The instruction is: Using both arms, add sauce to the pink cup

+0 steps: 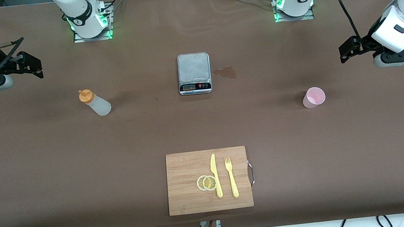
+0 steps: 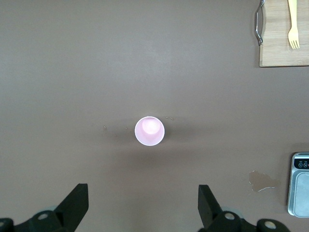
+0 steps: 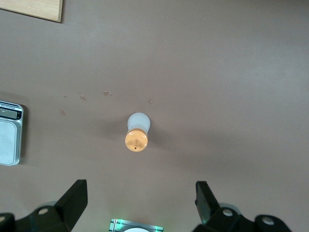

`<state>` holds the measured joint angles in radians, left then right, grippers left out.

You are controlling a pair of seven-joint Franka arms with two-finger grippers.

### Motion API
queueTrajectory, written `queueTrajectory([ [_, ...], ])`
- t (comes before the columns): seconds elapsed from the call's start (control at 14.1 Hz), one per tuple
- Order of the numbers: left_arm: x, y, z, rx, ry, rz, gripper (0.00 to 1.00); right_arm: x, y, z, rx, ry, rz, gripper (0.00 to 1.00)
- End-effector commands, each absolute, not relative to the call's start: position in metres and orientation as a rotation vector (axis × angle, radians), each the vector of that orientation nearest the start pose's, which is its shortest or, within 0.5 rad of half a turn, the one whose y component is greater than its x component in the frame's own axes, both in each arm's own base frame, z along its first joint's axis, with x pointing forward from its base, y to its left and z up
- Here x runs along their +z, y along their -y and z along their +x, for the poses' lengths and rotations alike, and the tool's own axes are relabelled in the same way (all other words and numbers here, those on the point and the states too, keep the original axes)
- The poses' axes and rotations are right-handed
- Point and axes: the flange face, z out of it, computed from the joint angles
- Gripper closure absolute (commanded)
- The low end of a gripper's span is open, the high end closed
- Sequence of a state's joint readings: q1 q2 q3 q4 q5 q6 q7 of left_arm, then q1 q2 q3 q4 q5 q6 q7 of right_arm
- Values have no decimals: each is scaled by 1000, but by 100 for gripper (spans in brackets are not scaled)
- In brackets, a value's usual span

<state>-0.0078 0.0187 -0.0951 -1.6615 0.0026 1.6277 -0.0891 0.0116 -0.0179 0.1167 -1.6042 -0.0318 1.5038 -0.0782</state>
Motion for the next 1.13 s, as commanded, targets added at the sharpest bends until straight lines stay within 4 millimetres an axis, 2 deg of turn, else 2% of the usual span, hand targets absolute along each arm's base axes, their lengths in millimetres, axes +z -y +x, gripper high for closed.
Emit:
queueTrajectory([
  [0.0, 580, 58, 559, 88, -22, -3157, 0, 618, -67, 537, 130, 306, -3150, 0],
  [0.92, 576, 60, 561, 99, -20, -3155, 0, 617, -67, 538, 128, 304, -3147, 0],
  [1.06, 575, 65, 561, 102, -32, -3155, 0, 617, -67, 538, 130, 301, -3139, 0],
])
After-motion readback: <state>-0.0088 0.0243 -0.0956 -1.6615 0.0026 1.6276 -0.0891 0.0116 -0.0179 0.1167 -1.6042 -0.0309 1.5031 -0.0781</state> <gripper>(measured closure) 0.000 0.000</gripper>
